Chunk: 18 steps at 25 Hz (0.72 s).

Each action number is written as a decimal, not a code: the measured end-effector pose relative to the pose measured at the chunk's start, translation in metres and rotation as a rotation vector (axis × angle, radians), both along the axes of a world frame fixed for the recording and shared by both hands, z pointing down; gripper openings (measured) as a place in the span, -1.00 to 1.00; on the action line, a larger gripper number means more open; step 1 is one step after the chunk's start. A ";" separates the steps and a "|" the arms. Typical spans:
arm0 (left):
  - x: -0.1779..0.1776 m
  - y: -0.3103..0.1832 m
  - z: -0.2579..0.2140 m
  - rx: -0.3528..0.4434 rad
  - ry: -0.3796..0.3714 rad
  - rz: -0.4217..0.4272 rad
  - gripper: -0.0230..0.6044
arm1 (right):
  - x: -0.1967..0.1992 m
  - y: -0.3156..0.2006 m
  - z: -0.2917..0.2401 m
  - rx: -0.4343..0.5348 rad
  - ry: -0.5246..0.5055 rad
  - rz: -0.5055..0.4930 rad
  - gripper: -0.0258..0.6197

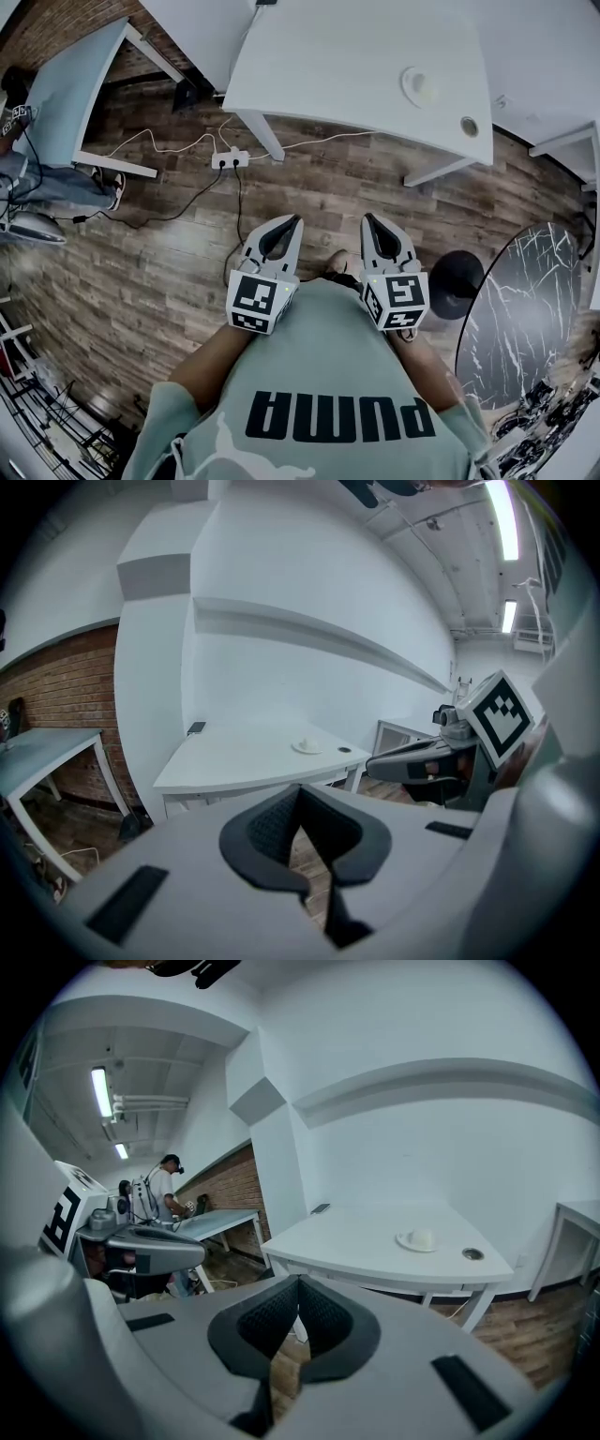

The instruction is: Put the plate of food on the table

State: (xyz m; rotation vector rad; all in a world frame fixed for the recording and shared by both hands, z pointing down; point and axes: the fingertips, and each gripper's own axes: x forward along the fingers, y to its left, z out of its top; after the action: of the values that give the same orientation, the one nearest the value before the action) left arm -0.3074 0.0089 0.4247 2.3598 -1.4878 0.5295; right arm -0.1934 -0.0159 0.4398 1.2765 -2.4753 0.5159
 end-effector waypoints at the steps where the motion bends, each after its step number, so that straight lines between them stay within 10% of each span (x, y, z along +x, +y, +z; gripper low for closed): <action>1: 0.004 -0.001 0.000 0.000 -0.003 0.001 -0.91 | 0.003 0.000 0.000 0.001 -0.003 0.000 -0.90; 18: 0.071 -0.014 -0.002 0.011 -0.033 0.074 -0.91 | 0.077 -0.004 0.005 0.000 -0.035 0.090 -0.90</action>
State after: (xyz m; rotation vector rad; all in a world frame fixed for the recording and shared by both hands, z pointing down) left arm -0.2359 -0.0052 0.4226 2.4336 -1.4252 0.5823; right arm -0.1164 -0.0198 0.4443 1.3960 -2.4543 0.5654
